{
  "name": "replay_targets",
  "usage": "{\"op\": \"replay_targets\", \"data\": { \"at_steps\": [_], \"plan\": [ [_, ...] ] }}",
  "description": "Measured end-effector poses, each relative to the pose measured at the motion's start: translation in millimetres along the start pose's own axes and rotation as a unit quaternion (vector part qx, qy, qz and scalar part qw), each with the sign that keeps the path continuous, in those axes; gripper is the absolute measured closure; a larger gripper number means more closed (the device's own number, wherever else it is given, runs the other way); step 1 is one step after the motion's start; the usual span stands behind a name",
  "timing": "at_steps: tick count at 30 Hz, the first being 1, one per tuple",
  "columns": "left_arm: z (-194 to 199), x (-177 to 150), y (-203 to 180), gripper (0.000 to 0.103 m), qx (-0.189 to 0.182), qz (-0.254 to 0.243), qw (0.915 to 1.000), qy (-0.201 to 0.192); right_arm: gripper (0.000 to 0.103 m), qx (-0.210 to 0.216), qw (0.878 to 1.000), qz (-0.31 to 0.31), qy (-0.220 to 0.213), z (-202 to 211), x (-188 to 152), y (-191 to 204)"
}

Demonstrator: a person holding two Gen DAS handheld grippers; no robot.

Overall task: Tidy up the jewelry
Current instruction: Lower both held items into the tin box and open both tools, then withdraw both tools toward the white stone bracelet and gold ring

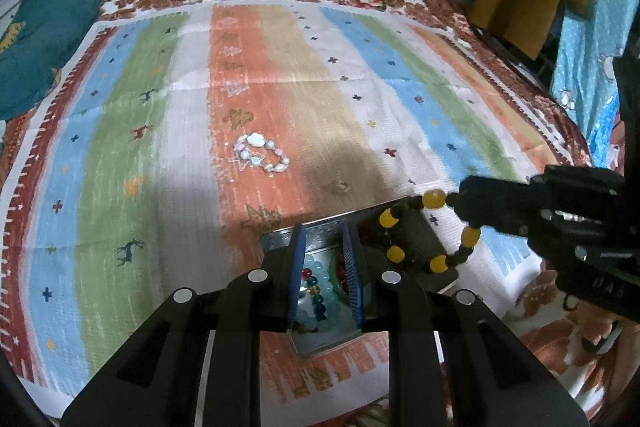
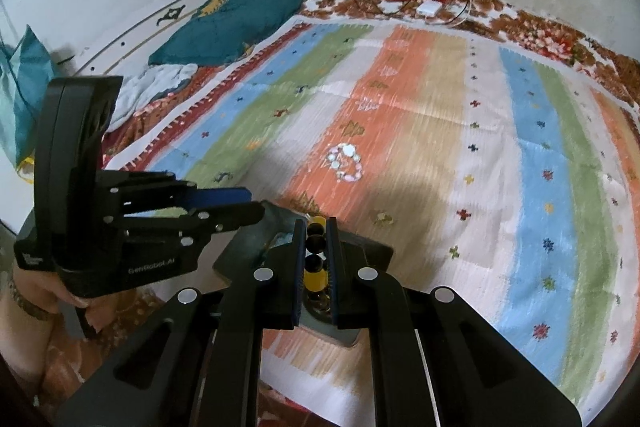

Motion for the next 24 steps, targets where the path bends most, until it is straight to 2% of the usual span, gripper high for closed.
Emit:
{"op": "replay_targets", "data": {
  "at_steps": [2,4,5,6,8,9,11,15,17,24],
  "plan": [
    [0.4,1.2,5.3,0.059,0.005,0.011,0.9999,-0.002,0.091,-0.002,1.0,-0.01,0.012,-6.7,-2.1,-4.4],
    [3.1,3.1,10.8,0.055,0.006,0.02,0.9998,-0.007,0.074,-0.014,1.0,-0.02,0.017,-9.8,-3.2,-11.6],
    [4.0,4.0,14.2,0.048,0.005,0.027,0.9996,-0.009,0.06,-0.022,0.999,-0.022,0.015,-9.6,-2.8,-15.3],
    [4.6,5.3,18.1,0.045,0.003,0.035,0.9993,-0.01,0.059,-0.026,0.999,-0.023,0.014,-9.5,-3.2,-18.1],
    [4.4,6.7,24.1,0.044,0.003,0.047,0.9988,-0.011,0.055,-0.027,0.999,-0.03,0.016,-11.2,-3.2,-22.6],
    [3.9,7.6,27.8,0.041,0.004,0.053,0.9985,-0.011,0.051,-0.027,0.999,-0.034,0.018,-12.3,-3.1,-24.6],
    [3.1,8.7,32.5,0.035,0.005,0.063,0.9979,-0.011,0.05,-0.031,0.999,-0.037,0.021,-14.9,-2.2,-27.9],
    [0.0,12.4,43.9,0.024,0.004,0.086,0.9963,-0.011,0.039,-0.043,0.998,-0.043,0.024,-20.1,3.4,-37.1],
    [-3.2,15.2,51.4,0.02,0.004,0.1,0.995,-0.008,0.035,-0.044,0.997,-0.053,0.028,-23.6,7.9,-43.5],
    [-21.4,29.2,68.8,0.015,0.012,0.121,0.9925,0.008,0.031,-0.04,0.996,-0.065,0.046,-38.9,22.7,-58.2]
  ]
}}
Point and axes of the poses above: each gripper's, at about its wrist camera, not at the fingertips, and z roughly against the way its jaws point, y to its left, x to its top, the point moved 10 cm from there along -z, roughly the way its jaws point, and after that the axes turned 11 degrees about y, right-handed, at the moved point
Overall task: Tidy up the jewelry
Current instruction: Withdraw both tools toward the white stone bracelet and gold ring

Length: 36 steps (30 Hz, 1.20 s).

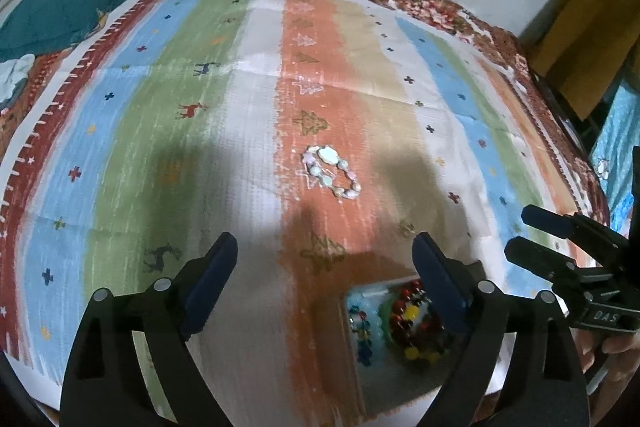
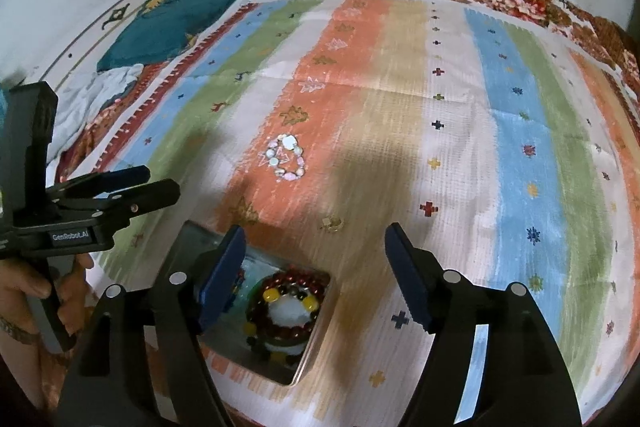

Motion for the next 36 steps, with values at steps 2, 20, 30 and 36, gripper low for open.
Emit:
{"op": "replay_targets", "data": {
  "at_steps": [2,20,30,36],
  "plan": [
    [-5.2,3.6,2.3,0.014,0.004,-0.001,1.0,0.005,0.031,0.0,1.0,0.001,0.009,-4.4,2.0,-1.8],
    [-49.1,26.6,15.5,0.014,-0.019,0.033,0.9978,0.055,0.031,0.006,0.996,-0.017,0.092,-51.8,10.8,-9.7],
    [-69.9,38.6,15.5,0.015,-0.008,0.026,0.997,0.072,0.031,0.001,0.992,-0.025,0.122,-70.5,12.3,-15.5],
    [-81.5,44.4,16.8,0.016,0.002,0.02,0.9965,0.081,0.031,-0.001,0.99,-0.028,0.138,-82.8,12.8,-20.2]
  ]
}}
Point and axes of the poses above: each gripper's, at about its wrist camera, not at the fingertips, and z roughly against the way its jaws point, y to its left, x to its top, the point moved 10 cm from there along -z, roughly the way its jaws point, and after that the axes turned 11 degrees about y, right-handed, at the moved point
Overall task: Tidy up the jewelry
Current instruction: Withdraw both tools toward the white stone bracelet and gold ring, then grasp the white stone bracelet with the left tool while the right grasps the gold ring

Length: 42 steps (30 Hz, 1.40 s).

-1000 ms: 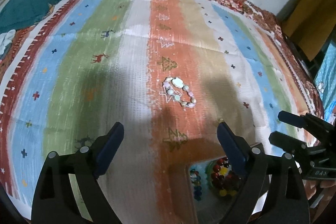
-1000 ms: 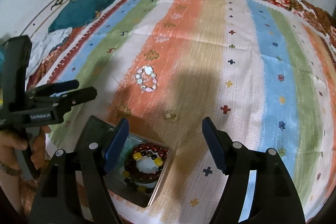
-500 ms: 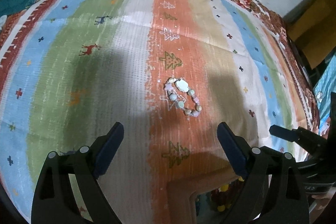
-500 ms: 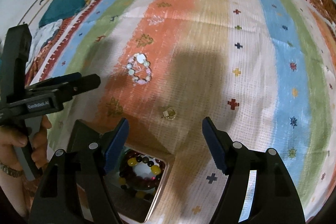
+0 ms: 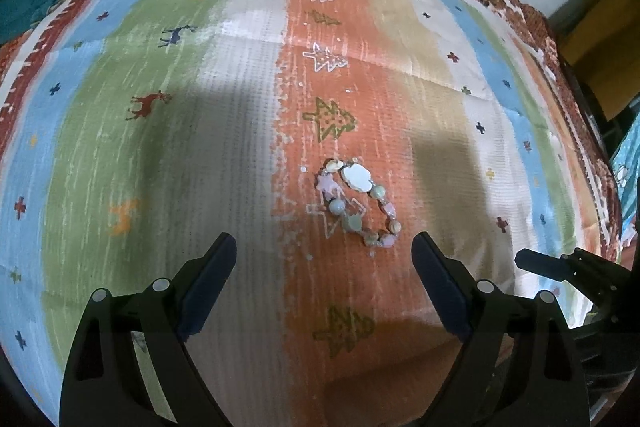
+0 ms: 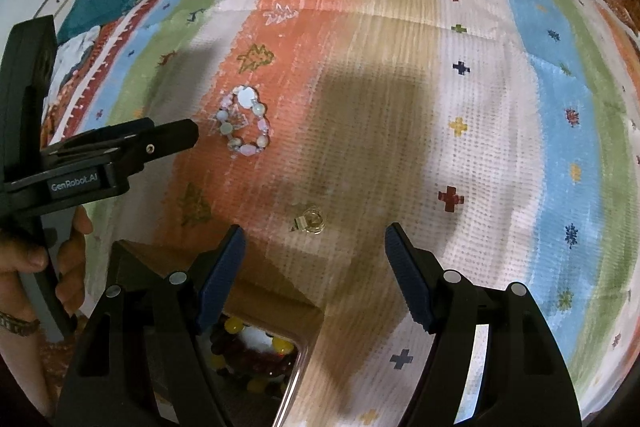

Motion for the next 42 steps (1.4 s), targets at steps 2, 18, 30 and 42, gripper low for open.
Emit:
{"op": "replay_targets", "data": {
  "at_steps": [2,18,30,42],
  "plan": [
    [-2.1,2.9,0.5,0.016,0.005,-0.001,1.0,0.0,0.031,0.001,1.0,-0.001,0.005,-3.3,1.4,-1.2],
    [-27.7,15.5,-1.2,0.027,0.068,-0.053,0.9962,0.012,0.031,-0.004,0.999,0.014,0.036,-27.9,7.8,0.0],
    [-33.6,18.9,-2.9,0.049,0.095,-0.089,0.9915,0.009,0.045,-0.006,0.998,0.018,0.054,-43.2,9.3,5.9],
    [-37.8,14.4,-15.8,0.081,0.068,-0.103,0.9922,0.018,0.084,0.005,0.998,-0.014,0.056,-45.7,9.9,-9.8]
  ]
}}
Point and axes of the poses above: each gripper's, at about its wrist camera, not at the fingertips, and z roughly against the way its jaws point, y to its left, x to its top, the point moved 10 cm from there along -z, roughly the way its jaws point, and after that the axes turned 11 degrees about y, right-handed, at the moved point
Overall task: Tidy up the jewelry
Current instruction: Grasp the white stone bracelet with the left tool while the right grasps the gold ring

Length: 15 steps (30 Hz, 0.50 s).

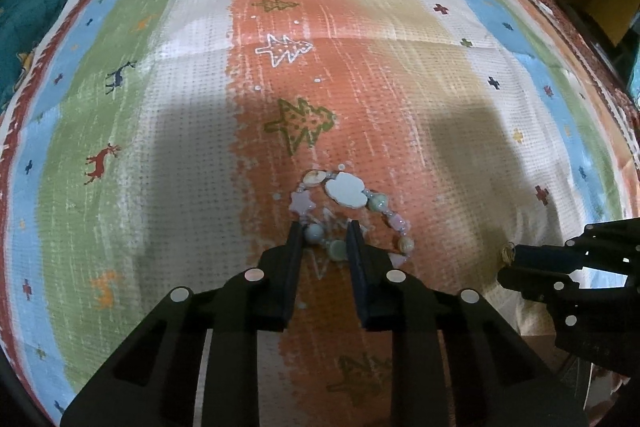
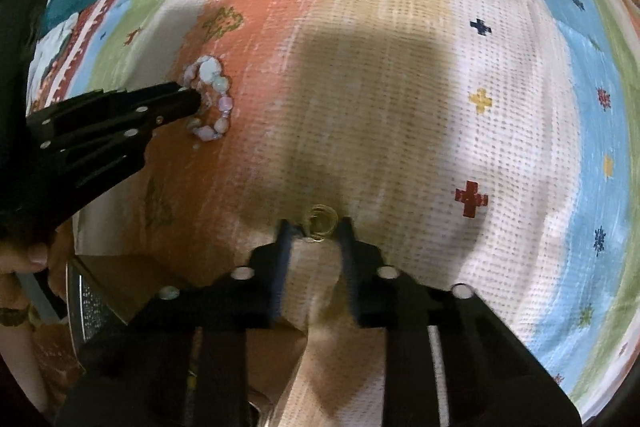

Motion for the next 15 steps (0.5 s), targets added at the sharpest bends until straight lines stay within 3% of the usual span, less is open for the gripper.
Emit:
{"op": "replay_targets", "data": {
  "at_steps": [2,3,15],
  "plan": [
    [0.3,-0.2,-0.4,0.082,-0.003,0.002,1.0,-0.001,0.085,0.005,1.0,-0.001,-0.001,0.2,-0.1,-0.7],
    [0.3,-0.6,-0.8,0.093,-0.005,0.003,1.0,0.0,0.085,0.006,1.0,-0.001,-0.001,0.8,-0.6,-1.3],
    [12.2,-2.0,1.2,0.093,-0.025,0.015,0.9995,-0.01,0.092,0.006,1.0,0.012,-0.018,16.1,-6.6,-6.5]
  ]
}}
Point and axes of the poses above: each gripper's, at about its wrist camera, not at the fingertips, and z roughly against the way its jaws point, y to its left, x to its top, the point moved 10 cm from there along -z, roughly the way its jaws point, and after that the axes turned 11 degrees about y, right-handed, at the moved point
